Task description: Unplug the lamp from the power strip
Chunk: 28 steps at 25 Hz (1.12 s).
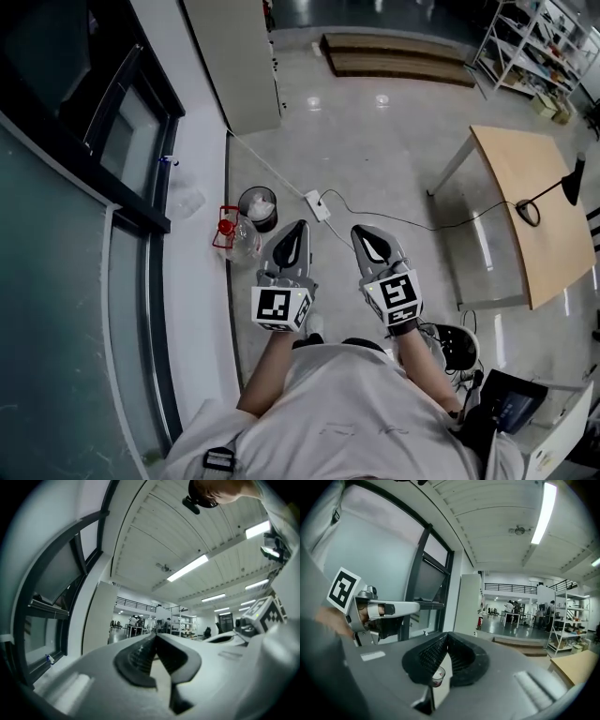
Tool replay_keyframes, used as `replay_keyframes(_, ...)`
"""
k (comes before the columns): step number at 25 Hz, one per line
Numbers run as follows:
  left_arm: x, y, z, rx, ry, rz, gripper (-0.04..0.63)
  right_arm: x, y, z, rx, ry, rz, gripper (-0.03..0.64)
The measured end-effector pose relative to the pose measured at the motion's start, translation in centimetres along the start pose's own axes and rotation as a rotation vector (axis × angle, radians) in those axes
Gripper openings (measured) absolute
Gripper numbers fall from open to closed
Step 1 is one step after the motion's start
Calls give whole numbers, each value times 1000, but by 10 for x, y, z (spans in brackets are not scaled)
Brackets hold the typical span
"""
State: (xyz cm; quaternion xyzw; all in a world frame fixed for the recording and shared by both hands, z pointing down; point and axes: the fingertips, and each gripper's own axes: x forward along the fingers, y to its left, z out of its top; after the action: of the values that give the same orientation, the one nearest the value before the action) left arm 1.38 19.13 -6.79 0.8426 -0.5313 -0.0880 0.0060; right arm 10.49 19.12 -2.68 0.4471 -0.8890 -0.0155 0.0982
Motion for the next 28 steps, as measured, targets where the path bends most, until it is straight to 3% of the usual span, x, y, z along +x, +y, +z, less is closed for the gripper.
replay_keyframes(7, 34, 39, -64, -94, 171, -15, 3, 56, 5, -43, 35, 95, 46, 6)
replay_keyframes(13, 85, 69, -99, -111, 224, 30, 3, 110, -35, -63, 68, 116, 64, 6)
replay_keyframes(19, 179, 102, -124, -63, 261, 40, 3, 190, -105, -72, 103, 107, 78, 6)
replay_keyframes(24, 272, 114, -172, -27, 324, 26, 3, 247, -191, -111, 176, 135, 72, 6)
replay_keyframes(28, 322, 131, -209, -41, 376, 57, 3, 289, -232, -151, 216, 193, 94, 6)
